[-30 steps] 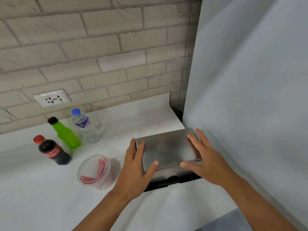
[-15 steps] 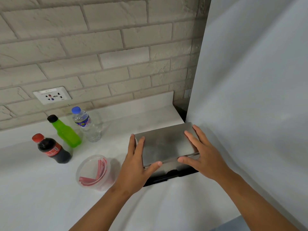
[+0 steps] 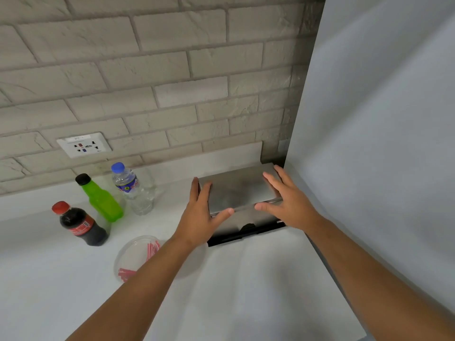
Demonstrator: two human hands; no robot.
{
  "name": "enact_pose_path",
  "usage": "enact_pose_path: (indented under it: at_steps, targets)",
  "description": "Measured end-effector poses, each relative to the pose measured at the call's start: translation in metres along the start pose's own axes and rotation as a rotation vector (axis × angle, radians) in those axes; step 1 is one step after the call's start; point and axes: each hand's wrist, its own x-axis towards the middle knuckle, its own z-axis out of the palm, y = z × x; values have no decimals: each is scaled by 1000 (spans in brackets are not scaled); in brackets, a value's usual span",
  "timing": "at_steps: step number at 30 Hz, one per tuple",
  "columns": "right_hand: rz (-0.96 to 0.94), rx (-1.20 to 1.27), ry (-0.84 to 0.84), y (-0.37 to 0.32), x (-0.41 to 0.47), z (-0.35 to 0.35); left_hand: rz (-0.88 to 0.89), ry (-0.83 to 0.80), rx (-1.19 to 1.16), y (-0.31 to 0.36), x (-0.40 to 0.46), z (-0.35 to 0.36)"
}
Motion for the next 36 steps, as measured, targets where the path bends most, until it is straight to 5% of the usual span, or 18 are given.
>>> enact_pose_path:
  at_steps: [36]
  targets:
    - [79, -72, -90, 5, 127, -11, -45, -39, -50, -21, 130, -12]
